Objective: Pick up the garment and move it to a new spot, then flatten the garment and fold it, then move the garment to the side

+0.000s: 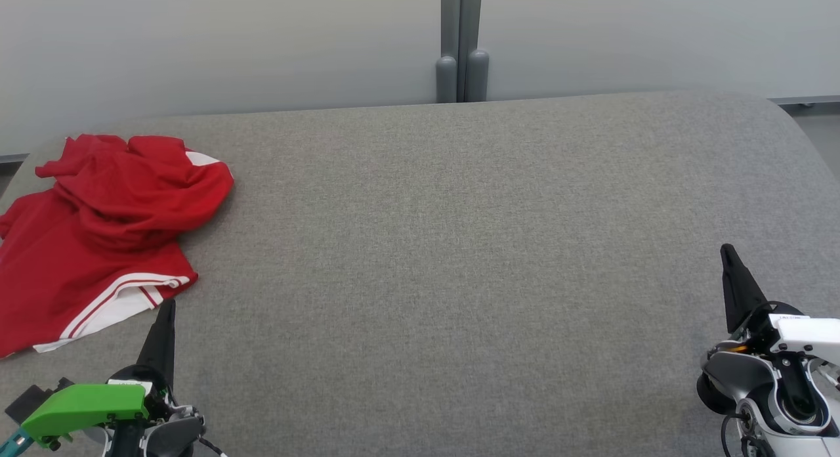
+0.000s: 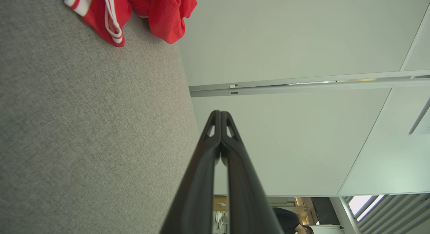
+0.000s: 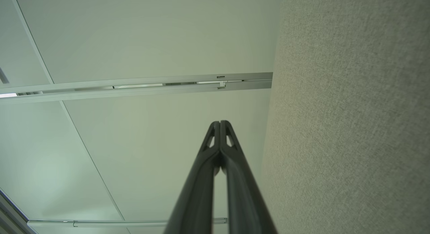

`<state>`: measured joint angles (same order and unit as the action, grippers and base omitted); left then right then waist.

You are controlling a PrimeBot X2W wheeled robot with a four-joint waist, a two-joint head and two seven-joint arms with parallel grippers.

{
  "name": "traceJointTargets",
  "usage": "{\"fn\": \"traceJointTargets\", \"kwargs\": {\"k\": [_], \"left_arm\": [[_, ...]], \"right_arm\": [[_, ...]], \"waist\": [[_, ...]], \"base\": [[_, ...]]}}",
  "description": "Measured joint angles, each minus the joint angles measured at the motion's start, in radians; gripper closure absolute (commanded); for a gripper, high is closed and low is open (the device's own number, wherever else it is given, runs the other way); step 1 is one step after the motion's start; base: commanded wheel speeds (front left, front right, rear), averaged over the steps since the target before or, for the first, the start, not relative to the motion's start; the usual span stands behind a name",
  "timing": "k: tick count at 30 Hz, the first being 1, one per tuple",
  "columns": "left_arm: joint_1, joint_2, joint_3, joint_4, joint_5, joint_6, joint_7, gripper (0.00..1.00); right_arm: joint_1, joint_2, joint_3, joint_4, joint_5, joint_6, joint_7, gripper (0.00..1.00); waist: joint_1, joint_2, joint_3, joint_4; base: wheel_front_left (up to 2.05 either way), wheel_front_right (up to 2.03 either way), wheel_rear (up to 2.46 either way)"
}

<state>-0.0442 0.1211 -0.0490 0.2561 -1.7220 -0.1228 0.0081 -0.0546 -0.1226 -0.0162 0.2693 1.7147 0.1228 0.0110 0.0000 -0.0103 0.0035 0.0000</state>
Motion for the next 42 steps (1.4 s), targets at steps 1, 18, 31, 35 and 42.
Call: {"fn": "traceJointTargets", "kwargs": {"k": [1,18,31,35,42], "left_arm": [[0.000,0.000,0.000,0.000,0.000,0.000,0.000,1.00],[0.000,-0.001,0.006,0.000,0.000,0.000,0.000,1.00],[0.033,-0.020,0.001,0.028,0.000,0.001,0.000,0.00],[0.033,-0.020,-0.003,0.027,0.001,0.001,-0.002,0.00],[0.033,-0.016,-0.018,0.022,0.043,0.001,-0.021,0.00]], "right_arm": [[0.000,0.000,0.000,0.000,0.000,0.000,0.000,1.00],[0.000,0.003,-0.003,0.000,-0.001,0.000,0.007,1.00],[0.039,0.027,-0.001,0.030,-0.003,-0.001,0.006,0.00],[0.038,0.026,0.000,0.026,-0.014,-0.001,-0.003,0.00],[0.038,0.020,0.012,0.015,-0.078,-0.001,-0.023,0.00]], "waist": [[0.0000,0.0000,0.000,0.000],[0.0000,0.0000,0.000,0.000],[0.0000,0.0000,0.000,0.000],[0.0000,0.0000,0.000,0.001],[0.0000,0.0000,-0.001,0.006]], "base": [[0.00,0.00,0.00],[0.00,0.00,0.00],[0.00,0.00,0.00],[0.00,0.00,0.00],[0.00,0.00,0.00]]}}
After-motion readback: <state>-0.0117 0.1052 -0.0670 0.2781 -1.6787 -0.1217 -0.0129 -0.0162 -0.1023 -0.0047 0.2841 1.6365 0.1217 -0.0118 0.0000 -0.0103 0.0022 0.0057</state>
